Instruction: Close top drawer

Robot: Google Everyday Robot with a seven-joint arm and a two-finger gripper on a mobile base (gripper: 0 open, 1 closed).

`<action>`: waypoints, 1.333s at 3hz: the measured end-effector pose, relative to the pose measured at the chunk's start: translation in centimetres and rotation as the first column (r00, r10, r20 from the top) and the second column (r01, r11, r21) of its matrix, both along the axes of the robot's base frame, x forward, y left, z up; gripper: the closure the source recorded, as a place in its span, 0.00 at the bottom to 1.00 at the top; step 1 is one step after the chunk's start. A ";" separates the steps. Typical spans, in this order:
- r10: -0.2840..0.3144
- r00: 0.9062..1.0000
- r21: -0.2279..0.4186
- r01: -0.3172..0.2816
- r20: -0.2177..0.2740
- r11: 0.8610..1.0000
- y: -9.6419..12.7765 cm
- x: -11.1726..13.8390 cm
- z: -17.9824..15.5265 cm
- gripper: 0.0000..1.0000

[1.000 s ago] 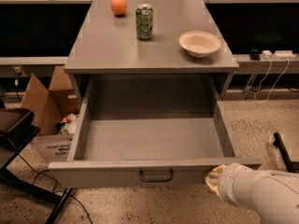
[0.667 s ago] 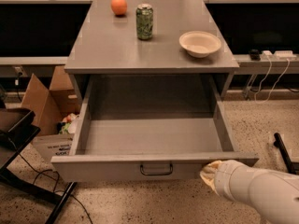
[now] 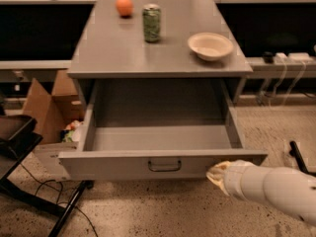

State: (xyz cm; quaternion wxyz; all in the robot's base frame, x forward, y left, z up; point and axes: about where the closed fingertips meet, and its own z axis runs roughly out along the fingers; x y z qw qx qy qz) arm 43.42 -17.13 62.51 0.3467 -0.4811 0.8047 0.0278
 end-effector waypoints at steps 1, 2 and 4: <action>0.027 1.000 0.025 -0.027 0.011 0.999 -0.1 2.5 0.4 1.00; 0.039 0.999 0.033 -0.039 0.016 0.999 -0.1 3.4 0.7 1.00; 0.170 0.984 0.088 -0.174 0.046 0.981 1.6 9.8 2.4 1.00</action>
Offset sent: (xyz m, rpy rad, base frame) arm 0.1364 0.0028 0.0278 0.1244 -0.0610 0.1537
